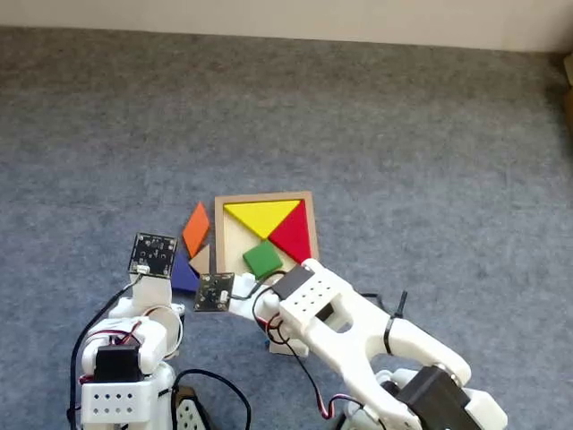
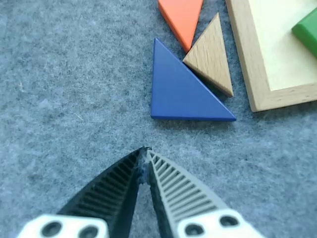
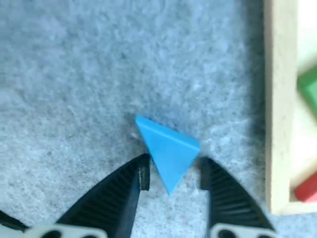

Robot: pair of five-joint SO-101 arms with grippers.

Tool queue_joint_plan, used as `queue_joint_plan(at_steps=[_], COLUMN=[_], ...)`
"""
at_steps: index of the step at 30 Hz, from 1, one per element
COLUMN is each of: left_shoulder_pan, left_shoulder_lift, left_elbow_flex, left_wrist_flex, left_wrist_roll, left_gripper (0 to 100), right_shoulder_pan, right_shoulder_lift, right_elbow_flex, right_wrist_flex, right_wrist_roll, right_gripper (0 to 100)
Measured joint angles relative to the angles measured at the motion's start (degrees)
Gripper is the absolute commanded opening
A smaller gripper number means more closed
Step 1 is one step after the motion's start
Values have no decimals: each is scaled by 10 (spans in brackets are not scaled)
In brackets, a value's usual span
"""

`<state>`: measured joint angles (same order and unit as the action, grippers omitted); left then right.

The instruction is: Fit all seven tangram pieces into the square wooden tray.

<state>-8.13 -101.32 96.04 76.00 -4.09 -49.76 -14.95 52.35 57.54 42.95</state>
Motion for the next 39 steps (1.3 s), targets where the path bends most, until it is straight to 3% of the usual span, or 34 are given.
queue_joint_plan(at_steps=[23,29,39], left_shoulder_pan=[0,0,0], left_shoulder_lift=[0,0,0], left_elbow_flex=[0,0,0], left_wrist_flex=[0,0,0], left_wrist_roll=[0,0,0], left_gripper=[5,5,5], right_shoulder_pan=[-50,-51,-51], right_shoulder_lift=[0,0,0], right_elbow_flex=[0,-1,-1], right_wrist_flex=[-3,-8,-9], right_wrist_roll=[-1,-1,-2], right_gripper=[233,146,141])
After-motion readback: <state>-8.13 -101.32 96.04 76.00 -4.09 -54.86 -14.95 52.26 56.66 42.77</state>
